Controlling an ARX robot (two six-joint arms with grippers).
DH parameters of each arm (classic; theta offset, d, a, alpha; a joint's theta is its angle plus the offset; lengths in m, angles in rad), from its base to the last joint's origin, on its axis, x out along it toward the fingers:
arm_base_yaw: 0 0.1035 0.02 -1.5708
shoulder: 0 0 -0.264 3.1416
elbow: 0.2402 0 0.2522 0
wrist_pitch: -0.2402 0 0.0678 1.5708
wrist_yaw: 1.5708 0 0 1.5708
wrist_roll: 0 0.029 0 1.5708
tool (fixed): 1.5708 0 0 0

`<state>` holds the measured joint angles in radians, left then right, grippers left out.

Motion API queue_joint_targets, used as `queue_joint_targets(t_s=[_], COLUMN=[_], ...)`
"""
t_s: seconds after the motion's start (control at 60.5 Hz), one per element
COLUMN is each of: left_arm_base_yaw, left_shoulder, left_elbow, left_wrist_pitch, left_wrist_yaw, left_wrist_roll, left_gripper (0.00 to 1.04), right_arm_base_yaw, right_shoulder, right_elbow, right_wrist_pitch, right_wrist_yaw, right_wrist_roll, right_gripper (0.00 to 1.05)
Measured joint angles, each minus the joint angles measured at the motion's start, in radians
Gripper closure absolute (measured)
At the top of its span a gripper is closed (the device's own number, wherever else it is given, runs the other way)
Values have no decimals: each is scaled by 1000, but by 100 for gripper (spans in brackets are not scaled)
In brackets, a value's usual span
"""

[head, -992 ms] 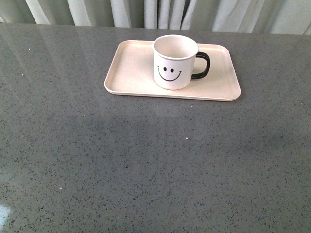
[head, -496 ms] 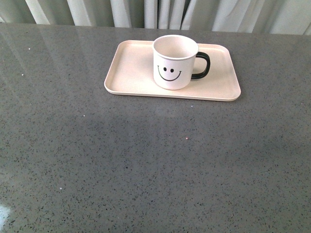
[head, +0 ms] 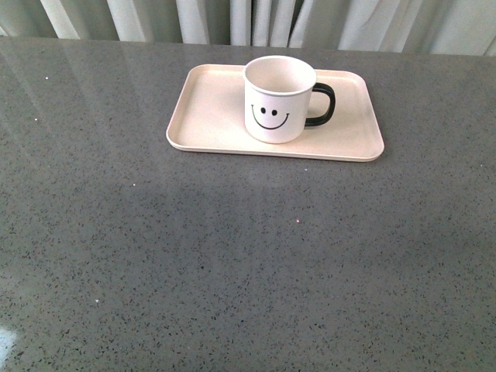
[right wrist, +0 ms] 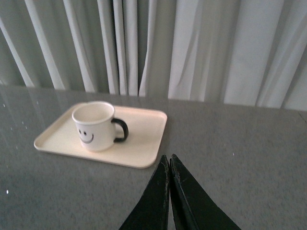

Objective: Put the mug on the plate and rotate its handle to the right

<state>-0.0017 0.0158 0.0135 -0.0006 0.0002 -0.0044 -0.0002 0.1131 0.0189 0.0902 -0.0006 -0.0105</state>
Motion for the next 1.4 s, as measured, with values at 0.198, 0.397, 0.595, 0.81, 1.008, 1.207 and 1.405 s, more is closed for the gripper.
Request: queue_joint_targets(t_s=[0.198, 0.397, 0.595, 0.81, 1.008, 1.207, 1.405], left_arm_base_yaw=[0, 0, 0, 0, 0, 0, 0], left_shoulder=[0, 0, 0, 0, 0, 0, 0], left_elbow=[0, 0, 0, 0, 0, 0, 0], left_wrist_pitch=[0, 0, 0, 0, 0, 0, 0], left_wrist_yaw=[0, 0, 0, 0, 0, 0, 0], left_wrist_roll=[0, 0, 0, 0, 0, 0, 0], left_gripper=[9, 9, 9, 9, 9, 9, 9], right_arm_base_yaw=[0, 0, 0, 0, 0, 0, 0], right_shoulder=[-105, -107, -108, -108, -108, -108, -108], right_elbow=[0, 0, 0, 0, 0, 0, 0], right_wrist_pitch=[-87, -88, -89, -89, -89, -89, -89], right_wrist_yaw=[1, 1, 1, 1, 1, 1, 1], right_wrist_roll=[0, 0, 0, 0, 0, 0, 0], right_gripper=[103, 88, 51, 16, 9, 9, 9])
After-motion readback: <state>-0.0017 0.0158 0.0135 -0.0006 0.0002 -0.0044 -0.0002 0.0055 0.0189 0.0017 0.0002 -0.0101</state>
